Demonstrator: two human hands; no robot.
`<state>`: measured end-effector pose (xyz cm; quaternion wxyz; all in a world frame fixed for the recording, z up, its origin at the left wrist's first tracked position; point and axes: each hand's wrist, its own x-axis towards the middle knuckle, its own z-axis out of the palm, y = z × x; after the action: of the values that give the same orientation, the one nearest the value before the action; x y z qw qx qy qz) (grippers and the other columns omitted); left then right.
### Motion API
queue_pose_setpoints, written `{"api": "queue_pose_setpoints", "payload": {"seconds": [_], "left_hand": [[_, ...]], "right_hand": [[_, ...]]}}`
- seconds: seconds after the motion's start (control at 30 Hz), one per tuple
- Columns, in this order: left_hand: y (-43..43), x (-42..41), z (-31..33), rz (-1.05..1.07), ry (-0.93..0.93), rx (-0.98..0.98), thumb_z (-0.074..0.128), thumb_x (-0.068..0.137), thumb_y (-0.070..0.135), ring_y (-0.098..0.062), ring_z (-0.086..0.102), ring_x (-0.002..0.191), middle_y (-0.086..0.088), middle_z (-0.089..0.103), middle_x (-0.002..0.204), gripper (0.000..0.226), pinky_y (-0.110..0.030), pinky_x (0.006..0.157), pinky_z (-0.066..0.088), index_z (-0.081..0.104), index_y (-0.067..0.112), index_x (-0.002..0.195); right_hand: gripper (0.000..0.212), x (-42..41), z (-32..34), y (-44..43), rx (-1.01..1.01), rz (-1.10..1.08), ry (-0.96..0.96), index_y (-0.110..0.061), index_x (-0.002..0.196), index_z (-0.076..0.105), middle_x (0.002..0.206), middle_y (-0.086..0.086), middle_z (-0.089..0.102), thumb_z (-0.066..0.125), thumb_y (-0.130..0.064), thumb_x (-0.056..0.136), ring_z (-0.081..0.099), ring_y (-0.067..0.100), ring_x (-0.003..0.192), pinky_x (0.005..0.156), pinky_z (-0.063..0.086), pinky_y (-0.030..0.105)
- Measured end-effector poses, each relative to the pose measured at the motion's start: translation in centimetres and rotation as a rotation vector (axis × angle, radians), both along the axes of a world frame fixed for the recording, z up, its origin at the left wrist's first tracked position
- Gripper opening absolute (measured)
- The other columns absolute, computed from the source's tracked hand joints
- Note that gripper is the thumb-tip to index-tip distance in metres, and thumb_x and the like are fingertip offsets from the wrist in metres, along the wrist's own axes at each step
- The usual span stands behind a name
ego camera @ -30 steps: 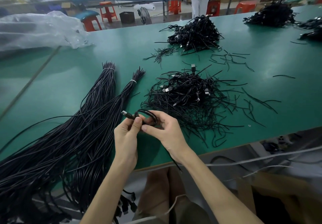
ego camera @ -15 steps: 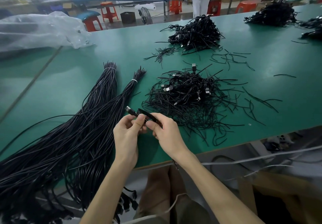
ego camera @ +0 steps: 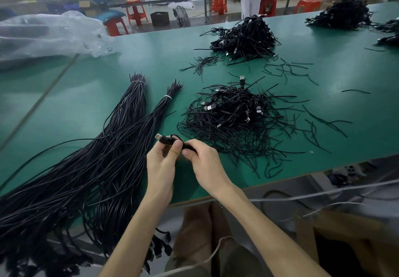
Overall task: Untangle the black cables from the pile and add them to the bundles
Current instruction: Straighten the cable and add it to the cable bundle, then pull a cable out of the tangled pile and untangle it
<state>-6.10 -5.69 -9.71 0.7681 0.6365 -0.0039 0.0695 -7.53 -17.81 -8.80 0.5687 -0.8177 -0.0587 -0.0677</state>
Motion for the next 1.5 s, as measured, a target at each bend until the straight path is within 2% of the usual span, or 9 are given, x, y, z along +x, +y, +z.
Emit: {"api": "queue_pose_setpoints", "payload": {"seconds": [0.17, 0.37, 0.57, 0.83, 1.0, 1.17, 1.27, 1.33, 1.5], "left_hand": [[0.1, 0.0, 0.0, 0.012, 0.002, -0.011, 0.071, 0.094, 0.02, -0.027, 0.064, 0.094, -0.013, 0.071, 0.097, 0.017, -0.049, 0.093, 0.051, 0.073, 0.007, 0.104], [0.3, 0.0, 0.2, -0.006, -0.036, -0.058, 0.075, 0.084, 0.032, -0.015, 0.067, 0.089, 0.0, 0.073, 0.09, 0.009, -0.029, 0.083, 0.053, 0.078, 0.025, 0.09], [0.5, 0.3, 0.0, 0.01, -0.026, -0.126, 0.073, 0.086, 0.029, -0.017, 0.064, 0.089, -0.001, 0.07, 0.09, 0.006, -0.027, 0.082, 0.053, 0.077, 0.025, 0.087], [0.7, 0.5, 0.0, 0.018, 0.036, -0.079, 0.075, 0.09, 0.036, -0.014, 0.054, 0.074, 0.002, 0.061, 0.073, 0.023, -0.031, 0.071, 0.046, 0.07, 0.021, 0.073], [0.6, 0.3, 0.2, 0.008, 0.056, -0.063, 0.075, 0.09, 0.037, -0.02, 0.056, 0.077, -0.004, 0.065, 0.077, 0.024, -0.034, 0.074, 0.048, 0.076, 0.016, 0.08], [0.2, 0.1, 0.7, -0.048, 0.035, 0.006, 0.076, 0.088, 0.044, -0.021, 0.058, 0.081, -0.004, 0.064, 0.082, 0.03, -0.042, 0.079, 0.05, 0.069, 0.016, 0.085], [0.2, 0.2, 0.6, -0.019, 0.044, 0.026, 0.071, 0.096, 0.037, -0.015, 0.054, 0.072, 0.003, 0.06, 0.073, 0.028, -0.034, 0.069, 0.047, 0.065, 0.016, 0.079], [0.2, 0.3, 0.4, -0.006, 0.048, 0.034, 0.066, 0.1, 0.033, -0.012, 0.052, 0.069, 0.005, 0.059, 0.07, 0.027, -0.031, 0.066, 0.046, 0.064, 0.013, 0.081], [0.2, 0.0, 0.6, -0.011, 0.049, -0.038, 0.064, 0.09, 0.039, -0.011, 0.058, 0.075, 0.001, 0.065, 0.08, 0.034, -0.027, 0.071, 0.05, 0.069, 0.006, 0.095]], "right_hand": [[0.016, -0.1, -0.2, 0.4, -0.06, 0.015, 0.039, -0.012, 0.115, 0.064, 0.11, 0.0, 0.065, 0.05, -0.016, 0.107, 0.058, 0.009, 0.097, 0.076, 0.042, 0.008], [0.021, -0.1, 0.2, 0.6, -0.138, 0.076, 0.065, -0.018, 0.096, 0.047, 0.097, -0.003, 0.056, 0.042, -0.031, 0.11, 0.054, 0.017, 0.087, 0.075, 0.043, 0.038], [0.022, -0.4, 0.9, 0.9, -0.253, 0.135, 0.046, -0.017, 0.105, 0.045, 0.105, 0.0, 0.056, 0.045, -0.039, 0.108, 0.056, 0.025, 0.095, 0.081, 0.047, 0.049], [0.024, -1.0, 0.7, 1.4, -0.396, 0.105, -0.066, -0.016, 0.097, 0.042, 0.091, 0.002, 0.055, 0.031, -0.031, 0.112, 0.05, 0.021, 0.078, 0.067, 0.038, 0.037], [0.022, -1.0, 0.5, 1.5, -0.448, 0.071, -0.091, -0.016, 0.094, 0.04, 0.088, 0.0, 0.052, 0.032, -0.023, 0.112, 0.048, 0.02, 0.075, 0.067, 0.041, 0.039], [0.028, -0.8, 0.0, 1.6, -0.481, 0.04, -0.09, -0.008, 0.131, 0.052, 0.116, 0.008, 0.064, 0.036, -0.011, 0.108, 0.06, 0.024, 0.102, 0.085, 0.052, 0.04], [0.011, -0.9, -0.4, 1.7, -0.482, 0.032, -0.115, -0.012, 0.106, 0.05, 0.094, -0.001, 0.056, 0.039, -0.008, 0.108, 0.051, 0.018, 0.08, 0.069, 0.041, 0.036], [0.017, -0.8, -0.4, 1.7, -0.455, 0.024, -0.108, -0.019, 0.094, 0.04, 0.082, -0.009, 0.044, 0.038, -0.015, 0.11, 0.041, 0.011, 0.068, 0.066, 0.033, 0.031], [0.022, -0.8, -0.2, 1.7, -0.4, 0.04, -0.087, -0.019, 0.095, 0.042, 0.087, -0.002, 0.056, 0.033, -0.029, 0.113, 0.046, 0.015, 0.072, 0.065, 0.033, 0.032]]}}
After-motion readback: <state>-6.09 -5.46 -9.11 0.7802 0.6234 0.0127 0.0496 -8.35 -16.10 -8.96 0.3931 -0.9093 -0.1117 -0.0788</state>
